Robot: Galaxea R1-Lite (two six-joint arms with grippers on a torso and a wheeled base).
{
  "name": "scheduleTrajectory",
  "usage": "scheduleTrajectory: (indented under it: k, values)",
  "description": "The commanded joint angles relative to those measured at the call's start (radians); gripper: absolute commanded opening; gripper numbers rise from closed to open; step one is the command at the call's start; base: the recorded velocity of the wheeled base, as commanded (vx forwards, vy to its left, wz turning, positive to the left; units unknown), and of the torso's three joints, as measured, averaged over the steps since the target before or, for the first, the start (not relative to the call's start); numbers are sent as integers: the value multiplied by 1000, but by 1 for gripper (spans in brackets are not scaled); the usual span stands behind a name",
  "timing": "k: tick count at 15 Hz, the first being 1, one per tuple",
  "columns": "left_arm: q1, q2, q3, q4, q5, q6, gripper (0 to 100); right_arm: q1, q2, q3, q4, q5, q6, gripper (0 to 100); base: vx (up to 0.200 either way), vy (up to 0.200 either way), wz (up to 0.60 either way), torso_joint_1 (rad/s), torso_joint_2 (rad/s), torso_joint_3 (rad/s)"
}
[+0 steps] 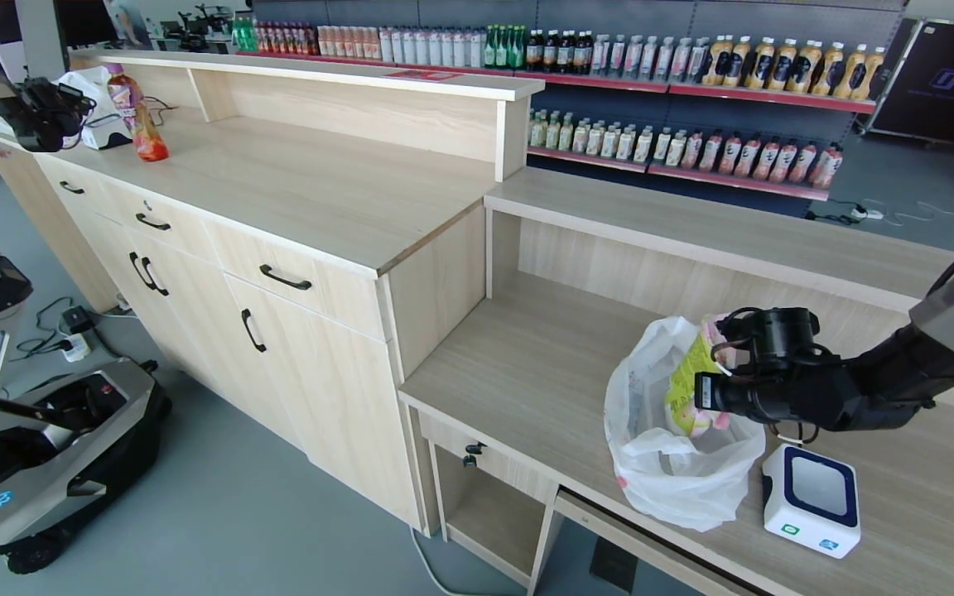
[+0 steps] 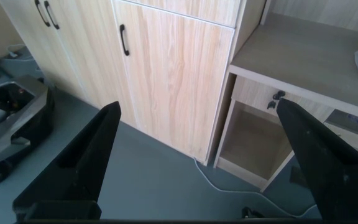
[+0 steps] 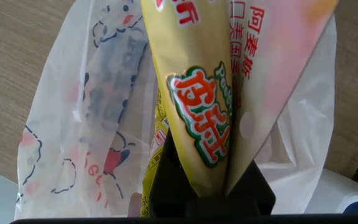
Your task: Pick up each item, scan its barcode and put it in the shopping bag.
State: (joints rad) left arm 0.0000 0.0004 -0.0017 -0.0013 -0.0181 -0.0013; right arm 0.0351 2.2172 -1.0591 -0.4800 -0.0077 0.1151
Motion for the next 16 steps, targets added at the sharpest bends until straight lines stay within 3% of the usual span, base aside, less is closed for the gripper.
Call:
scheduleTrajectory:
  k: [1, 7, 8, 14, 16]
  values:
    - [0, 0, 0, 0, 0, 0, 100, -14, 13, -10, 0, 0, 1, 0, 0, 0, 0, 0, 0, 0]
    - [0, 0, 0, 0, 0, 0, 100, -44, 22, 2, 0, 0, 14, 0, 0, 0, 0, 0, 0, 0]
    - [0, 0, 0, 0, 0, 0, 100, -44, 24, 2, 0, 0, 12, 100, 0, 0, 0, 0, 0, 0]
    - [0, 0, 0, 0, 0, 0, 100, -15, -50, 1, -28, 3, -5, 100, 0, 0, 0, 0, 0, 0]
    - [0, 0, 0, 0, 0, 0, 100, 6, -200, 38, -32, -2, -124, 100, 0, 0, 0, 0, 0, 0]
